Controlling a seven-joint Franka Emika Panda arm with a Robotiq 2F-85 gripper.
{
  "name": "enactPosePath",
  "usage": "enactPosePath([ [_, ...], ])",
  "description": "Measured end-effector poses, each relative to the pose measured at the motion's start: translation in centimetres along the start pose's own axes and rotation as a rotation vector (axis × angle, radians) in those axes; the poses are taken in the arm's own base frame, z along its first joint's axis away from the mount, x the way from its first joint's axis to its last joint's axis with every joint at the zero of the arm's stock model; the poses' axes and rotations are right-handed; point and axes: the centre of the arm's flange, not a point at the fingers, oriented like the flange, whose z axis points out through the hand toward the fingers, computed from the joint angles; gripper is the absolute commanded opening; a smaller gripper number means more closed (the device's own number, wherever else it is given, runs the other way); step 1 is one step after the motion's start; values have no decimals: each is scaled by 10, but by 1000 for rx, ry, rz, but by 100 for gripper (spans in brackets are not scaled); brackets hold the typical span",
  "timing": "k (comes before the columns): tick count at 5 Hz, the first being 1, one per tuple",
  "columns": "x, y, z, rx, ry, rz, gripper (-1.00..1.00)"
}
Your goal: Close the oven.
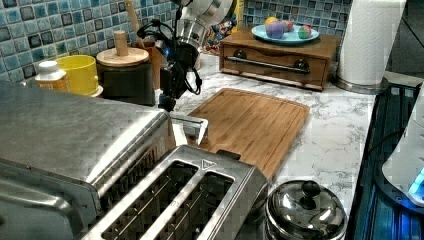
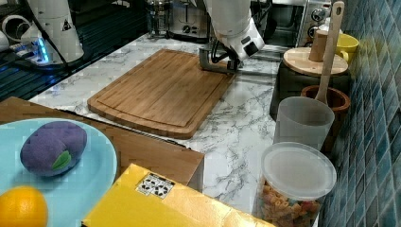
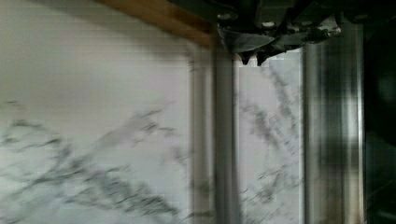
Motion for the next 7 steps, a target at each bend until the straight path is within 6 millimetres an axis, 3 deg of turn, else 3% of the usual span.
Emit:
enactPosePath([
  [2,14,-4,3,-24,-28,-49,-100],
  [5,27,-5,2,-6,-119,55,-100],
  [7,40,-27,-3,-67,-191,33,-100],
])
